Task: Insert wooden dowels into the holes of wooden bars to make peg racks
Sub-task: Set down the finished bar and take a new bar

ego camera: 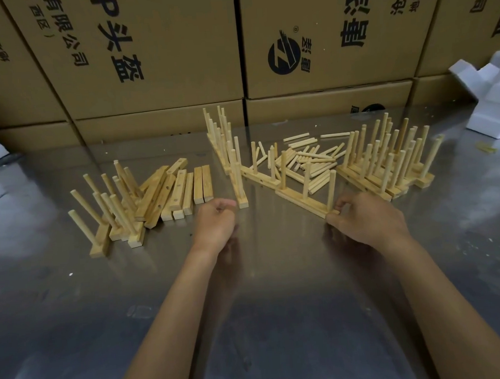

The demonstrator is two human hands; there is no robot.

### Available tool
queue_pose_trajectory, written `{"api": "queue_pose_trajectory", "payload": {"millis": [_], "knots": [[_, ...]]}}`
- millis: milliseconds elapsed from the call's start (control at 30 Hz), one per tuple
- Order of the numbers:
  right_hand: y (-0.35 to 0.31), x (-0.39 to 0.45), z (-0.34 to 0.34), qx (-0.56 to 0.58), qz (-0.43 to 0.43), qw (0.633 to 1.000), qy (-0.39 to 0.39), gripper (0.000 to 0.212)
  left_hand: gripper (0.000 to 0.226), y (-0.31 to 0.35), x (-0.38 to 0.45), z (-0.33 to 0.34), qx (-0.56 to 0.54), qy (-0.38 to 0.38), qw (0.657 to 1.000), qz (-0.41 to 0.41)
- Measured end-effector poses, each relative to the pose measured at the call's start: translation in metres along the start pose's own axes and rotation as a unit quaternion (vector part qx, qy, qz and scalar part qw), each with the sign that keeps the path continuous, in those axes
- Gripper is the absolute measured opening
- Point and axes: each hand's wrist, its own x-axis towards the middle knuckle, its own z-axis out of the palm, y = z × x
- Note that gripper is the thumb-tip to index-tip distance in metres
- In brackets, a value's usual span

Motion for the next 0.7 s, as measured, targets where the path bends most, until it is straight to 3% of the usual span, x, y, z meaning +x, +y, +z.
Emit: {"api": "queue_pose_trajectory", "payload": {"millis": [433,700], "knots": [[0.005,0.005,0.008,0.011,0.003,0.999,0.037,0.014,0.030,-0.002,0.001,0.000,0.006,-0.002,1.000,-0.008],[0.007,0.008,0.012,0.029,-0.031,0.999,0.015,0.024,0.030,-0.005,0.005,0.001,0.003,0.003,1.000,-0.003]]}}
